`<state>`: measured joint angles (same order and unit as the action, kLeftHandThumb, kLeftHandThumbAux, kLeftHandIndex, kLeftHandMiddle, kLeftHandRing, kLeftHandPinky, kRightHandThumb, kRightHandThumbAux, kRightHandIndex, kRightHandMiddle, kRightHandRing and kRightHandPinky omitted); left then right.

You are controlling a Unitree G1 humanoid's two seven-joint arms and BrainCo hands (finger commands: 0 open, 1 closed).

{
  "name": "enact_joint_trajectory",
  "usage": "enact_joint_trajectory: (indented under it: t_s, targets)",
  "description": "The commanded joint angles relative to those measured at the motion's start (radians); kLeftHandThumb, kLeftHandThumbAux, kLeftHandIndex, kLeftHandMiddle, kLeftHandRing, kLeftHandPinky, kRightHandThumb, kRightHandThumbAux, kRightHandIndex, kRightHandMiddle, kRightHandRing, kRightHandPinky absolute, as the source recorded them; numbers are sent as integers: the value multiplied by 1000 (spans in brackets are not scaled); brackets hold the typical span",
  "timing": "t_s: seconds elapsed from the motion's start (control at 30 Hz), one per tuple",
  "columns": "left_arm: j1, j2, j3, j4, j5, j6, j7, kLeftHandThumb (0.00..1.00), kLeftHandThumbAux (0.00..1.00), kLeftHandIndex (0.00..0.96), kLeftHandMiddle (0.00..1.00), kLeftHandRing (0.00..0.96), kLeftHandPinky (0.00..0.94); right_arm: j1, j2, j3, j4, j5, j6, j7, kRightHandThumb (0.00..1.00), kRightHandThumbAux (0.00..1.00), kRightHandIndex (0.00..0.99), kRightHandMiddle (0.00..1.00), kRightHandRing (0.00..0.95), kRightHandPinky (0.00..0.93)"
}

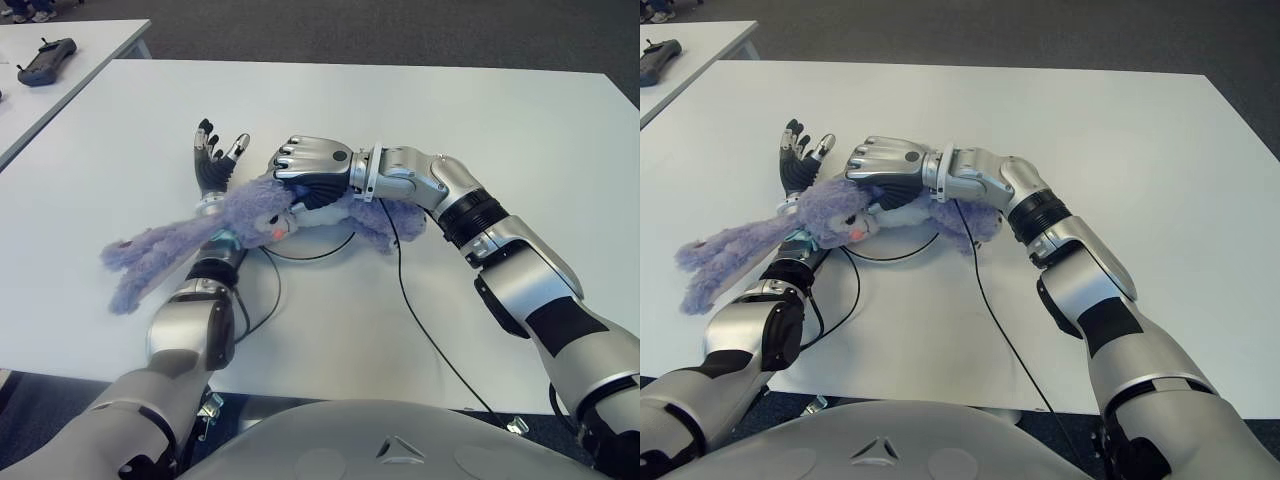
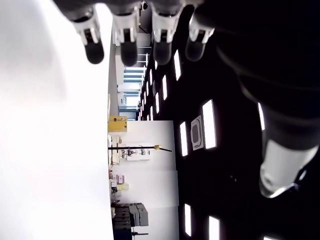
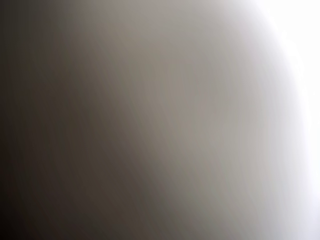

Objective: Put the doll into the plate.

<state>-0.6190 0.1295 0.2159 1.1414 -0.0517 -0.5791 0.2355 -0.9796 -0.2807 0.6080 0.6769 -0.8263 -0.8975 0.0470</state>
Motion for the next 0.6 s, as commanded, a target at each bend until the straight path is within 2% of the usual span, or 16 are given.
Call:
enact_joint_trajectory:
  t_s: [0.03,0.1,0.17,0.2,0.27,0.37,0.4,0.43,0.5,0.53,0.57,0.6]
  targets:
    - [271,-168,-13,185,17,22,-51,0,656,15,74,73,88,-37,-15,100,53,-115,69,119,681,726,437,800,813,832]
    - [271,-169,-8,184,12,21,-57,0,655,11,74,76,95,-54,-21,127,58,-134,106,212,679,726,434,792,809,821]
    - [268,-172,-7,183,10,17,-59,0,655,11,75,77,103,-69,-18,156,71,-152,141,296,145,683,562,797,814,823]
    - [267,-173,-7,183,10,16,-58,0,655,18,79,83,109,-75,-15,169,78,-159,157,332,83,642,450,788,809,817]
    - [266,-174,-7,181,10,12,-58,0,655,20,80,84,112,-82,-11,184,87,-157,181,394,66,630,416,786,808,815]
    - [264,-177,-5,180,8,5,-53,0,652,23,82,85,112,-82,-8,189,94,-125,224,485,80,588,367,753,774,764]
    - [263,-178,-4,180,7,4,-52,0,642,25,82,84,110,-80,-8,189,94,-115,238,506,101,561,309,614,638,626]
    - [263,-179,-3,179,7,2,-50,0,640,26,82,83,109,-83,-8,186,95,-99,252,539,107,555,294,578,604,590]
    - [264,-179,-2,178,6,0,-47,0,629,28,83,84,111,-93,-11,182,93,-76,263,589,117,530,191,376,376,355]
    - [264,-179,-2,178,7,0,-46,0,621,32,85,86,117,-99,-12,182,91,-68,265,609,119,508,113,257,230,179]
    - [265,-178,-2,178,7,0,-45,0,619,33,85,87,118,-101,-14,181,88,-63,268,621,119,503,92,227,193,133]
    - [265,-178,-2,178,7,0,-44,0,619,33,85,87,119,-106,-13,183,85,-60,271,638,119,503,89,222,187,126]
